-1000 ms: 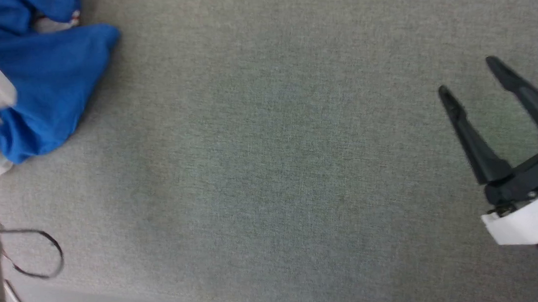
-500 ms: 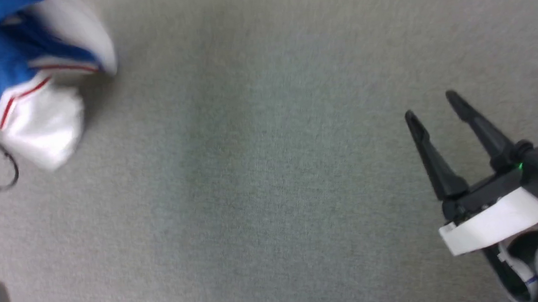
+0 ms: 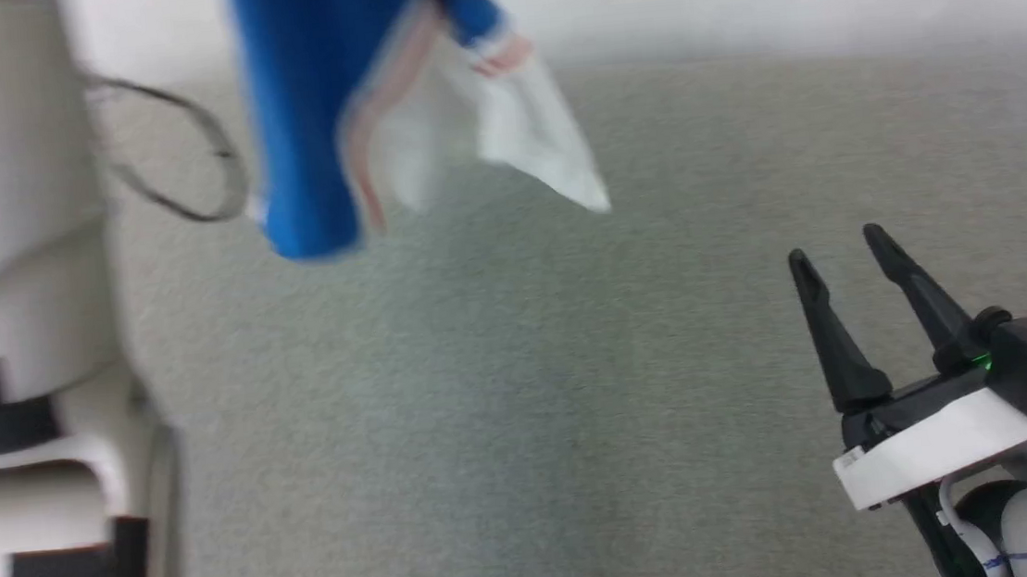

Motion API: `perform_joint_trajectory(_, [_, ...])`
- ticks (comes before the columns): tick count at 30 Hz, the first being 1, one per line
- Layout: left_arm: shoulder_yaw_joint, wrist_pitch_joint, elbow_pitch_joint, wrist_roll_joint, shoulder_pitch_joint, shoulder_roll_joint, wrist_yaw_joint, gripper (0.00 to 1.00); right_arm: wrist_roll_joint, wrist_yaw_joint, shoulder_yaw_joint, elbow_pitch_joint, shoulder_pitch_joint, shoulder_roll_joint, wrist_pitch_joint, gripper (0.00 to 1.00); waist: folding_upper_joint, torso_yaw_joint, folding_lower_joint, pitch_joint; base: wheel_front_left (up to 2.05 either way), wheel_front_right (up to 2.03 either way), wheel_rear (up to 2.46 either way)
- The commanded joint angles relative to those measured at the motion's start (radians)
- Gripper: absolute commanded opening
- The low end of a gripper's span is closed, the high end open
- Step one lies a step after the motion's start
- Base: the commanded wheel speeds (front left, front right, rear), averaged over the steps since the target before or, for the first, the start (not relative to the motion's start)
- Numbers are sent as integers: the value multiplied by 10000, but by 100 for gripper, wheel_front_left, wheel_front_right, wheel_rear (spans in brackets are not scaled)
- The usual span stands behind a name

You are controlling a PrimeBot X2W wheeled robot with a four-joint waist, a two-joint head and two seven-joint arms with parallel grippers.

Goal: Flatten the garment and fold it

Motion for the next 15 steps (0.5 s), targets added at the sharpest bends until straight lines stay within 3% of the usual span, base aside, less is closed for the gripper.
perform_joint_trajectory(1, [-109,12,30,-113,-123,-187,31,0,-72,-21,-67,10,66,35,-85,100,-1,-512,3,-399,0,0,0])
perform_joint_trajectory(7, [-1048,83,196,-433,114,-1036,81,0,-149,-21,-410,-19,-67,155,-198,100,-1,-974,3,-345,0,0,0])
perform_joint_trajectory(15, [-2663,-279,354,-1302,1955,-1274,647,0,-173,-21,-820,-143,-47,213,-204,100,-1,-1603,3,-64,0,0,0])
